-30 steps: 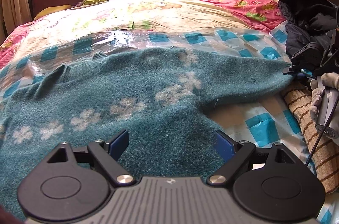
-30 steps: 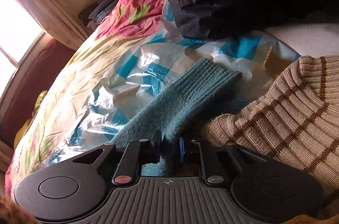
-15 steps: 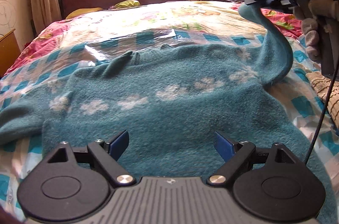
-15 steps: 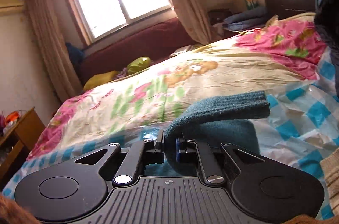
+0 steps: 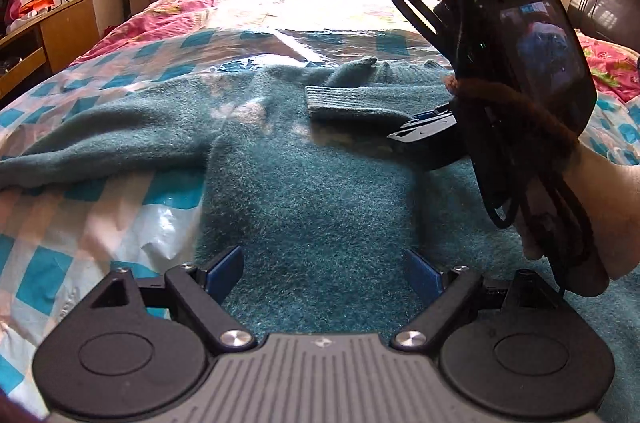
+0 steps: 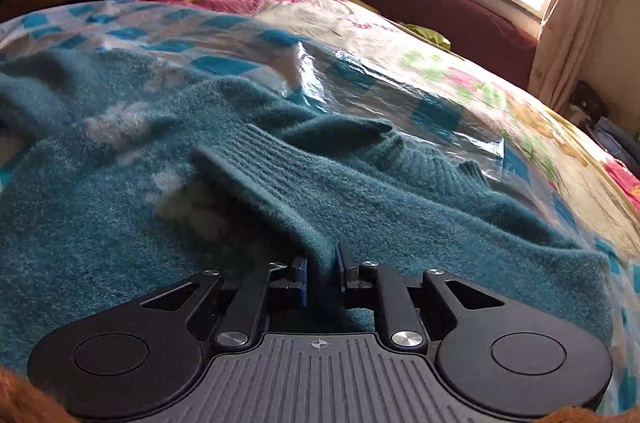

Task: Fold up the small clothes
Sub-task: 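Lift the cuff with the right tool, lay the sleeve across the body, open, then grasp the other sleeve cuff with the left tool and lift it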

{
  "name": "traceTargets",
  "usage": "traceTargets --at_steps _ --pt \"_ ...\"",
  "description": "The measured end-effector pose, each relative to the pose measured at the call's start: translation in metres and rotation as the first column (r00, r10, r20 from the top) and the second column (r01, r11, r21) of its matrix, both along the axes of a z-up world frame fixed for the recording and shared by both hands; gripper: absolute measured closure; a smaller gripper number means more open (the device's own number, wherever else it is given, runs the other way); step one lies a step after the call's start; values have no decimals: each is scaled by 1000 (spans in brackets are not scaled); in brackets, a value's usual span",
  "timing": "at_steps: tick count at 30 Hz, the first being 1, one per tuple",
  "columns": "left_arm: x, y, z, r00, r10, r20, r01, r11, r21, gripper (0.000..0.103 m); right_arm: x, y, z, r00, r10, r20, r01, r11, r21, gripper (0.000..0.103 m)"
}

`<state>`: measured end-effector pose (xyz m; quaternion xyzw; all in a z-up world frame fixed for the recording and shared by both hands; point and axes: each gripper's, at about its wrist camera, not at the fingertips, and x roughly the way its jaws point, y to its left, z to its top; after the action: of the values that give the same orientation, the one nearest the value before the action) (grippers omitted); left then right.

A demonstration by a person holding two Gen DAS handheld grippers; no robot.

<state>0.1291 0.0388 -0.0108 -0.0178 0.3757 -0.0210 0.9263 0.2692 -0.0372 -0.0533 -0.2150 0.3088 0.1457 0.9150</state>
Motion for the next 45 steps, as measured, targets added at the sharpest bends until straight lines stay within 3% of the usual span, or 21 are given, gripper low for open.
traceTargets --at_steps 7,14,17,24,29,34,38,45 --pt "-1 14 1 1000 5 11 -5 999 -47 12 4 15 4 1000 8 15 -8 999 -45 79" --pt "-4 18 7 999 26 43 -24 999 -44 12 13 34 13 1000 -24 16 24 1000 -9 92" --pt "-3 20 6 999 32 38 -30 998 -48 12 17 35 17 999 -35 26 34 999 17 92" --pt "-1 16 0 999 22 26 -21 999 -26 12 19 43 0 1000 -18 -21 18 1000 -18 87" --pt "0 15 -3 999 31 18 -30 999 -17 12 13 25 15 998 -7 -57 13 995 100 79" --pt "-1 18 -6 999 41 32 -41 999 -20 12 -4 -2 33 1000 -8 -25 13 976 216 72" --pt "2 18 -14 999 42 23 -42 999 -10 12 6 -18 16 988 -116 -100 132 977 169 71" --pt "6 9 -27 999 44 2 -44 997 61 7 -26 -40 28 991 -109 -76 125 959 252 71"
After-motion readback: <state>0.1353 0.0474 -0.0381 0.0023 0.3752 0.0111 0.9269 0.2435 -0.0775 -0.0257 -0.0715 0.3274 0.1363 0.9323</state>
